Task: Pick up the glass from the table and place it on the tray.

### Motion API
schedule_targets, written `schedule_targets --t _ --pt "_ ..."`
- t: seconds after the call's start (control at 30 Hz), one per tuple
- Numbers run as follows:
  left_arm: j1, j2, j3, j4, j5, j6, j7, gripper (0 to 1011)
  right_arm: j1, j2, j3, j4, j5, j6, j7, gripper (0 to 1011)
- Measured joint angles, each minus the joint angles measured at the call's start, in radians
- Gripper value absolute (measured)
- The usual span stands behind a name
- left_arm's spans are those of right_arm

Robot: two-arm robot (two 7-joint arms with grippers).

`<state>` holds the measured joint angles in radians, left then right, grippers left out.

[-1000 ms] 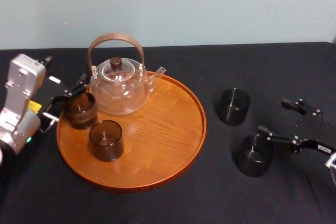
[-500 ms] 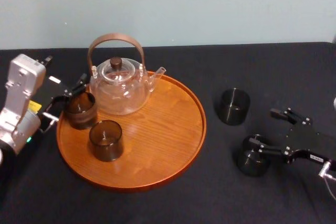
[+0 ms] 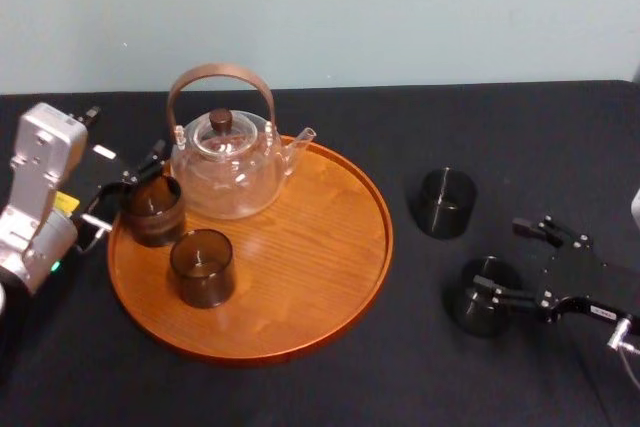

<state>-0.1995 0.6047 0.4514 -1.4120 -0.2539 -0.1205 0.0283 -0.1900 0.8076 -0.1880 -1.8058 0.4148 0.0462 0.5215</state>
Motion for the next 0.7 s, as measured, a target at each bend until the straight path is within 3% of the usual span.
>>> schedule_targets --t 0.7 --pt "0.000 0.000 0.000 0.000 0.000 0.000 0.000 1001 -0.063 0.013 0.042 -0.026 0.008 0.007 -0.008 1002"
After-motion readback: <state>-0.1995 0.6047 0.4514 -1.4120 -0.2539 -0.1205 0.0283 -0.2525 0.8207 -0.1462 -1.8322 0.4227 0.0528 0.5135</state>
